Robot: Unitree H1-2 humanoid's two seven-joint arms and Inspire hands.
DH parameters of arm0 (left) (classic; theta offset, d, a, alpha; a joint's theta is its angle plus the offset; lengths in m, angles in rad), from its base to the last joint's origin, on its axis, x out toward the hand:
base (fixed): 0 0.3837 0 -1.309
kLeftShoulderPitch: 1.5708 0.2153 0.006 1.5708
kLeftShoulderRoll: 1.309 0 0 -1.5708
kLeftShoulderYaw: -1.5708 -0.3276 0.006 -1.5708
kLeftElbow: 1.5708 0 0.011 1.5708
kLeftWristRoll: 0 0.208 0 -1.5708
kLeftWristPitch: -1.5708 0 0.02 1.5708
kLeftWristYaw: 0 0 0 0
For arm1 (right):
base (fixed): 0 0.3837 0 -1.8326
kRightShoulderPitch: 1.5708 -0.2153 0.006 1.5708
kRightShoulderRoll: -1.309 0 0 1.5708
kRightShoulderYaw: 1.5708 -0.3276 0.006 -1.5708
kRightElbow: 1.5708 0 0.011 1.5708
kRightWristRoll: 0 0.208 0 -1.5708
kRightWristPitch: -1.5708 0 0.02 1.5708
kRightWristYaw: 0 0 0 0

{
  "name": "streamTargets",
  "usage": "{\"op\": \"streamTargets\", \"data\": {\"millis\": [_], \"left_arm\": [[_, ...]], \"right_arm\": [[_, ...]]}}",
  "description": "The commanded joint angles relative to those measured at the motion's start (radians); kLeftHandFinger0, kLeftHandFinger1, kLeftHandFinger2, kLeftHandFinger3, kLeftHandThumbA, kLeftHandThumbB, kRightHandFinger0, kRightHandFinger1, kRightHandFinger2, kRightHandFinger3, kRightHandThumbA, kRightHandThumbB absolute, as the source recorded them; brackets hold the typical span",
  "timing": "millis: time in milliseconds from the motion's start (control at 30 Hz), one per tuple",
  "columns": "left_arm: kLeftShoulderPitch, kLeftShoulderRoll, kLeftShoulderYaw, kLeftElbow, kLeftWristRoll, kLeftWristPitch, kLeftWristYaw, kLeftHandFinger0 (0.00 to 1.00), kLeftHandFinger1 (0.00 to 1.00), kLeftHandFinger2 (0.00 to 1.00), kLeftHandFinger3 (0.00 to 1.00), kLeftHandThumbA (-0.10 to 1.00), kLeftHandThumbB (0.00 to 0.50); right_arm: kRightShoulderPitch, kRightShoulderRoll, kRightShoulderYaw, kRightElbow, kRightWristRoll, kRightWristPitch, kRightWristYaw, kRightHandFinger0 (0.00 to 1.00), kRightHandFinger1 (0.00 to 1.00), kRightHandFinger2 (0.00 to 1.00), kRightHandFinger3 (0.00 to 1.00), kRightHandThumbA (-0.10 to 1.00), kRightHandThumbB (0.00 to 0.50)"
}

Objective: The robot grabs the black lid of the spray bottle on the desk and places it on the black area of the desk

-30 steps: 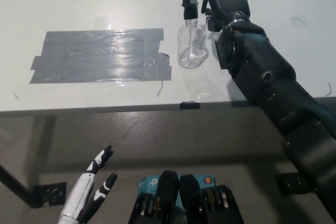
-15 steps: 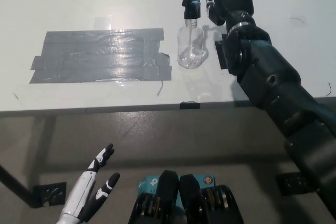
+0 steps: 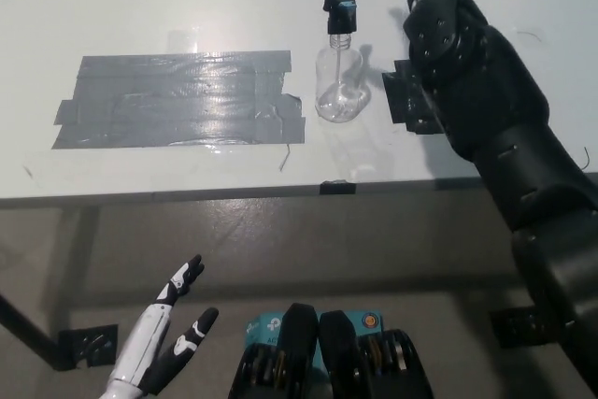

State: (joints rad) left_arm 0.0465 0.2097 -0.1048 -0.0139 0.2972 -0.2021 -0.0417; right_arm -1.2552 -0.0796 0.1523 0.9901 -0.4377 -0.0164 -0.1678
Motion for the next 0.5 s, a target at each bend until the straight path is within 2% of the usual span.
{"op": "streamTargets", "data": {"millis": [0, 100, 200, 300, 467], "left_arm": [[0.007, 0.008, -0.001, -0.034, 0.005, -0.014, -0.001, 1.0, 1.0, 1.0, 1.0, 0.94, 0.151], [0.016, 0.007, -0.001, -0.036, -0.009, -0.018, -0.006, 1.0, 1.0, 1.0, 1.0, 0.92, 0.146], [0.017, 0.005, -0.002, -0.047, 0.001, 0.006, -0.008, 1.0, 1.0, 1.0, 1.0, 0.94, 0.167], [0.017, -0.007, 0.005, -0.056, -0.01, 0.015, -0.002, 1.0, 1.0, 1.0, 1.0, 0.91, 0.176], [0.016, 0.0, -0.004, -0.057, 0.01, 0.006, -0.006, 1.0, 1.0, 1.0, 1.0, 0.93, 0.158]], "right_arm": [[-0.069, 0.019, -0.003, -0.076, 0.067, 0.051, 0.113, 1.0, 1.0, 1.0, 1.0, 0.91, 0.5], [-0.067, 0.031, 0.012, -0.063, 0.057, 0.072, 0.12, 1.0, 1.0, 1.0, 1.0, 0.92, 0.5], [-0.085, 0.042, 0.035, -0.011, 0.042, 0.085, 0.127, 1.0, 1.0, 1.0, 1.0, 0.92, 0.5], [-0.11, 0.053, 0.044, 0.062, 0.048, 0.09, 0.133, 1.0, 1.0, 1.0, 1.0, 0.9, 0.5], [-0.139, 0.059, 0.098, 0.179, 0.016, 0.086, 0.13, 1.0, 1.0, 1.0, 1.0, 0.93, 0.5]]}}
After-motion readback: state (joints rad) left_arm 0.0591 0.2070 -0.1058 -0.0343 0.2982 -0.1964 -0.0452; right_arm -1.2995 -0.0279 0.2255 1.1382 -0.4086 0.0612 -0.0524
